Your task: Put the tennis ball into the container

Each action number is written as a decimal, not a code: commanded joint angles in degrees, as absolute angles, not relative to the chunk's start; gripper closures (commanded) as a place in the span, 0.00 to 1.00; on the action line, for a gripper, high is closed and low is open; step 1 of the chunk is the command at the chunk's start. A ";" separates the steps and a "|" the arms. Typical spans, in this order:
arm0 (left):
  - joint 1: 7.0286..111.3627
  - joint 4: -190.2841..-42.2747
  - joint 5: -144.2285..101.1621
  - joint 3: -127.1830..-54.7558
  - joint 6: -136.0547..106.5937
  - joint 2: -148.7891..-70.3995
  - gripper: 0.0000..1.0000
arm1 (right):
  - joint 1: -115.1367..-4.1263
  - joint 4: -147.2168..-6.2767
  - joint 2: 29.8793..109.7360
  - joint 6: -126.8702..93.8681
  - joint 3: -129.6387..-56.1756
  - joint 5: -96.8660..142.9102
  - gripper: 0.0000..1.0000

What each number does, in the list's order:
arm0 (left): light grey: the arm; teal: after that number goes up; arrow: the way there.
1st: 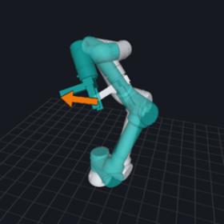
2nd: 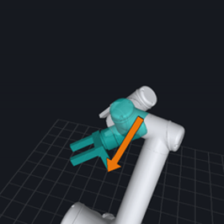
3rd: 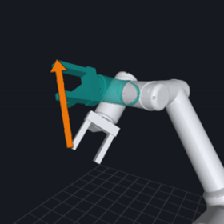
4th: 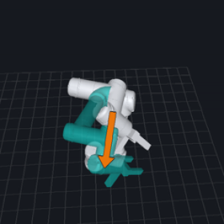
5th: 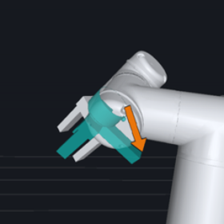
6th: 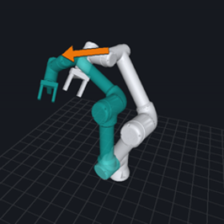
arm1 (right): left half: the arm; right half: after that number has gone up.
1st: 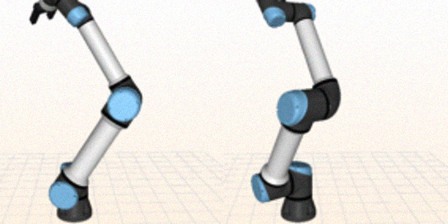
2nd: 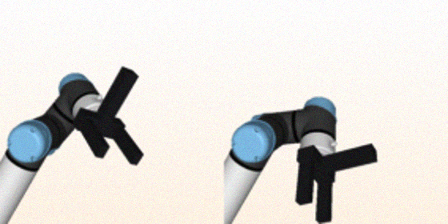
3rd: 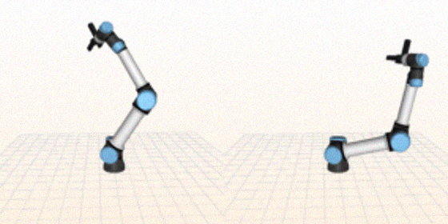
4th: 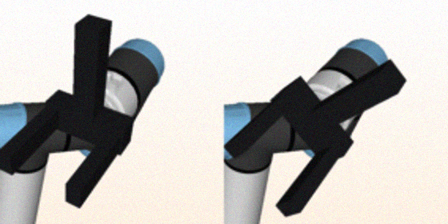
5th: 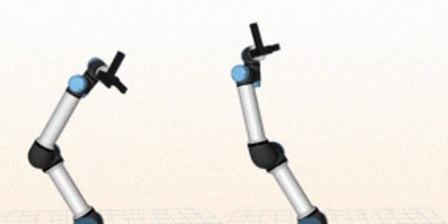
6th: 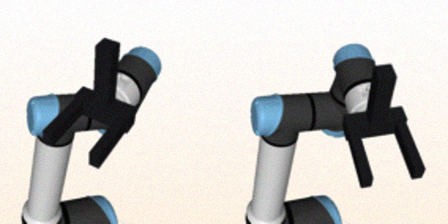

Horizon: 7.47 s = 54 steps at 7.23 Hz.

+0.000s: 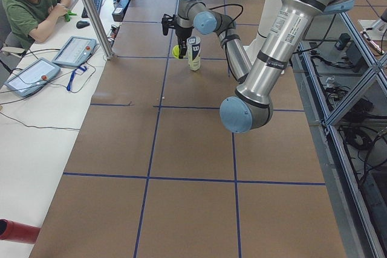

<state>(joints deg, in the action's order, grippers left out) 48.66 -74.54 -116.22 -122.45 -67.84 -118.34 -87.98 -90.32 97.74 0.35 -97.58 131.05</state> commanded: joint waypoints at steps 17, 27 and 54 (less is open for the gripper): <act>36.47 -68.55 -115.93 -109.78 -83.14 -136.76 0.86 | -87.98 -90.35 97.73 0.35 -97.65 131.04 0.00; 46.71 -68.82 -116.80 -119.35 -61.53 -125.89 0.00 | -87.98 -90.26 97.82 0.35 -97.56 131.04 0.00; 93.78 -84.38 -137.02 -98.53 11.78 -88.68 0.00 | -87.98 -90.26 97.82 0.35 -97.56 131.04 0.00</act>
<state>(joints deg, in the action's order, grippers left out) 93.75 -84.44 -137.09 -98.57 11.78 -88.62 -87.98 -90.27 97.78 0.35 -97.56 131.05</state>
